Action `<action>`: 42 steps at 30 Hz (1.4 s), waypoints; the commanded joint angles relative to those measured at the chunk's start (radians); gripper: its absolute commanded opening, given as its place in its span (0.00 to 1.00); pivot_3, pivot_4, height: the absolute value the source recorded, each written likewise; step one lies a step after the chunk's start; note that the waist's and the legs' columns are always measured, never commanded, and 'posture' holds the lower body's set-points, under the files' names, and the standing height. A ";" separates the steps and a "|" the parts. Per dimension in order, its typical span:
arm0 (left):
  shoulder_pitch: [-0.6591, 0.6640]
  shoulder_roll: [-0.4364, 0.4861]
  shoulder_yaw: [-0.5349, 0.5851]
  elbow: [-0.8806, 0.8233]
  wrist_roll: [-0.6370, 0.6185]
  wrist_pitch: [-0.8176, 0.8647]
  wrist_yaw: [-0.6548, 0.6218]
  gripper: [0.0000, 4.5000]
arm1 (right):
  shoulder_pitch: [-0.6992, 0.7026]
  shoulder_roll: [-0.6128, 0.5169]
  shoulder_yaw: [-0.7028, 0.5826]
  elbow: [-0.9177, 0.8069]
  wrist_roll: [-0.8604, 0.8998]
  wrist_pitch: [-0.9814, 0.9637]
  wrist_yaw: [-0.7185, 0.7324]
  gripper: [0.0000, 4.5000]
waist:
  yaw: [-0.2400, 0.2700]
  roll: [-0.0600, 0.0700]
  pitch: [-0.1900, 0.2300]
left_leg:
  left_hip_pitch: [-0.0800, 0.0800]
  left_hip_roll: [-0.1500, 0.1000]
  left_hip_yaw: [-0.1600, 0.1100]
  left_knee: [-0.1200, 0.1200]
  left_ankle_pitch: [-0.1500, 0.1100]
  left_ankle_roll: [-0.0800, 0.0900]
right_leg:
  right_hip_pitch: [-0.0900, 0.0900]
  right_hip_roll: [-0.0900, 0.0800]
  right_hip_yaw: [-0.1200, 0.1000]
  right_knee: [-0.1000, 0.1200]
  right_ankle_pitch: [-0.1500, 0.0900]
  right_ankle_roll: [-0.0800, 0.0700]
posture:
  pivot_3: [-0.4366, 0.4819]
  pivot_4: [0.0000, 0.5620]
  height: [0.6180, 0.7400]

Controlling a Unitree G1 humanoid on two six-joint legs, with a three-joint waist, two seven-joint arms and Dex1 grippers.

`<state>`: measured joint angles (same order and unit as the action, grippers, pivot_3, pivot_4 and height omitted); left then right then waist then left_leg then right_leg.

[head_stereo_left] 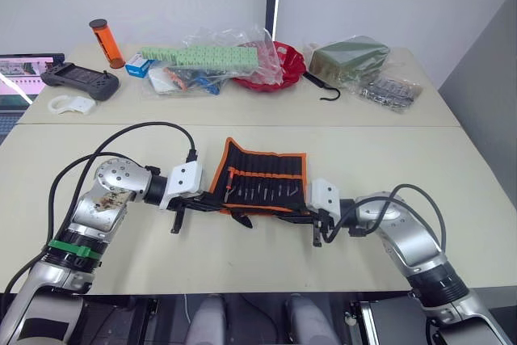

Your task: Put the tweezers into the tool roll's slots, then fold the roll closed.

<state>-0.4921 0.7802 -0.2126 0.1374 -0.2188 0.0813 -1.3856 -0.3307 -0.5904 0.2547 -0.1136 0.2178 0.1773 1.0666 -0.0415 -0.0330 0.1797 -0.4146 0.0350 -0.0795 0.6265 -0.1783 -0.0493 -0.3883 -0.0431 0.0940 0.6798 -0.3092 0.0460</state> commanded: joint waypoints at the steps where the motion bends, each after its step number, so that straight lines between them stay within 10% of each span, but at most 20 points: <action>1: -0.015 -0.001 0.017 -0.008 0.003 -0.012 0.000 0.00 | 0.001 -0.012 -0.006 -0.022 -0.034 -0.045 -0.008 0.42 | -0.001 0.000 0.000 | 0.000 0.000 0.000 0.000 0.000 0.000 | 0.000 0.000 0.000 0.000 0.000 0.000 | 0.48 0.27 1.00; 15: -0.057 -0.034 0.004 0.010 0.023 -0.033 -0.014 0.00 | -0.013 0.006 -0.021 -0.095 0.024 0.074 -0.006 0.42 | 0.001 0.000 0.000 | 0.000 0.000 0.000 0.000 0.000 0.000 | 0.000 0.000 0.000 0.000 0.000 0.000 | 0.48 0.27 1.00; 22: -0.097 -0.058 -0.011 0.056 0.052 -0.072 -0.023 0.00 | -0.027 0.006 -0.053 -0.088 0.053 0.106 -0.013 0.01 | 0.005 0.000 0.000 | 0.000 0.000 0.000 0.000 0.000 0.000 | 0.000 0.000 0.000 0.000 0.000 0.000 | 0.48 0.27 1.00; 42: -0.211 -0.155 -0.043 0.276 0.193 -0.187 0.060 0.00 | -0.151 0.089 -0.021 0.184 -0.083 -0.029 -0.070 0.01 | 0.000 0.000 0.000 | 0.000 0.000 0.000 0.000 0.000 0.000 | 0.000 0.000 0.000 0.001 0.000 0.000 | 0.48 0.27 1.00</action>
<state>-0.6810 0.6264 -0.2513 0.4109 -0.0389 -0.0906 -1.3420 -0.4644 -0.5042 0.2440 0.0779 0.1374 0.1745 1.0021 -0.0412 -0.0330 0.1797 -0.4149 0.0345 -0.0798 0.6269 -0.1783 -0.0493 -0.3884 -0.0433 0.0939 0.6803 -0.3091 0.0459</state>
